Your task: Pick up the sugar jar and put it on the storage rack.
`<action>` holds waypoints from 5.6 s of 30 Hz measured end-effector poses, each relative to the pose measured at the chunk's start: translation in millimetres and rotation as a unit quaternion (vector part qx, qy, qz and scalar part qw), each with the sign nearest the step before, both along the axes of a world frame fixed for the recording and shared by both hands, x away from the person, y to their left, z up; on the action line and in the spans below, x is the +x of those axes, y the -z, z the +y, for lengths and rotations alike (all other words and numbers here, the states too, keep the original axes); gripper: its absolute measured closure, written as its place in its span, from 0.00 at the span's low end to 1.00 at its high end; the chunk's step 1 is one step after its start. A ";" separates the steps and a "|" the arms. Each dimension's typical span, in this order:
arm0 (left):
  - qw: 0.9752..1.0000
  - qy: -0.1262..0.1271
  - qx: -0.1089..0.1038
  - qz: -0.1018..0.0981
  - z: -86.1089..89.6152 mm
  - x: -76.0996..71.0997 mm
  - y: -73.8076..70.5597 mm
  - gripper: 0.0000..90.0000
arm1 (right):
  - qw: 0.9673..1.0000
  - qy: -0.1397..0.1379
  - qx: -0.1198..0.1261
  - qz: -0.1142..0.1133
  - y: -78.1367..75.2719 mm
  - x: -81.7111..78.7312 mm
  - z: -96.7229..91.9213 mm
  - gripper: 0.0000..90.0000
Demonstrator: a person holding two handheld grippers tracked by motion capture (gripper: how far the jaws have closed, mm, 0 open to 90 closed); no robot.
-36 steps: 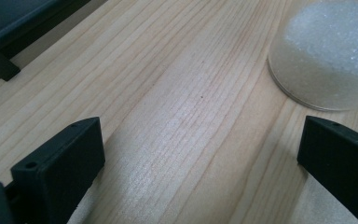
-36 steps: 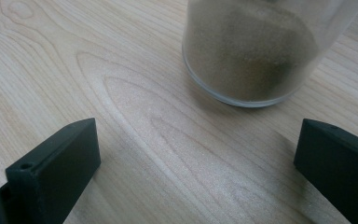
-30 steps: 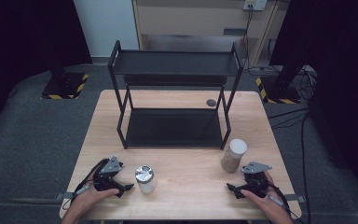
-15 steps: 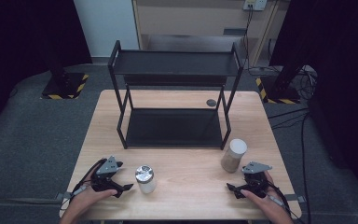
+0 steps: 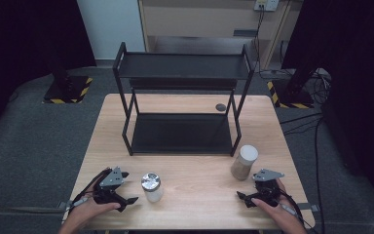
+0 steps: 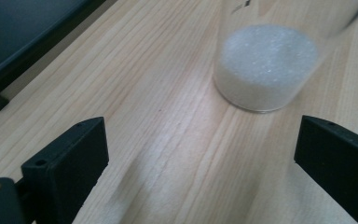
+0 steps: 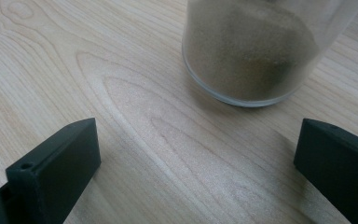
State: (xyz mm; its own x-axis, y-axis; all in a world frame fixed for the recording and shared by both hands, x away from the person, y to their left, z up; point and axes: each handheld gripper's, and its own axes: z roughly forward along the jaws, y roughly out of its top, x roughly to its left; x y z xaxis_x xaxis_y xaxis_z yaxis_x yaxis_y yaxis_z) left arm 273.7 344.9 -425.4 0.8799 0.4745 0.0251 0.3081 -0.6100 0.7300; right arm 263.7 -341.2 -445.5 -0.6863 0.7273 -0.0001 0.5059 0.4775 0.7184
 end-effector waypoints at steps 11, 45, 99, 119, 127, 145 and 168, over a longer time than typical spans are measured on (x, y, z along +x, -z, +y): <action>1.000 0.025 0.000 -0.009 -11.4 -0.9 -3.7 0.02 | 1.000 0.000 0.000 0.000 0.0 0.0 0.0 0.01; 0.997 0.067 -0.040 -0.027 -46.5 12.9 12.4 0.16 | 1.000 0.000 0.000 0.000 0.0 -0.1 0.0 0.01; 0.997 0.048 -0.042 -0.052 -63.1 107.1 -32.3 0.33 | 1.000 -0.002 0.000 0.000 0.0 0.5 -0.4 0.01; 0.995 0.053 -0.028 -0.074 -60.5 136.1 -79.0 0.33 | 1.000 -0.002 0.000 0.000 0.0 0.5 -0.4 0.01; 0.995 0.057 -0.029 -0.077 -59.2 145.9 -89.3 0.33 | 1.000 -0.002 0.000 0.000 0.0 0.5 -0.5 0.01; 0.992 0.075 -0.043 -0.087 -50.6 155.8 -113.7 0.33 | 1.000 -0.002 0.000 0.000 0.0 0.5 -0.5 0.01; 0.990 0.088 -0.038 -0.106 -47.8 151.5 -159.4 0.33 | 1.000 -0.002 0.000 0.000 0.0 0.5 -0.5 0.01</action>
State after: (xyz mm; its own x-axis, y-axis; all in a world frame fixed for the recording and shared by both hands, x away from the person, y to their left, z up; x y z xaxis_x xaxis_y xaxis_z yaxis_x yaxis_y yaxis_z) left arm 425.2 297.1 -265.9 0.9277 0.3221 0.1886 0.0364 -0.5809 0.8132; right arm 264.2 -341.7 -445.5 -0.6888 0.7249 0.0006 0.5045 0.4788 0.7185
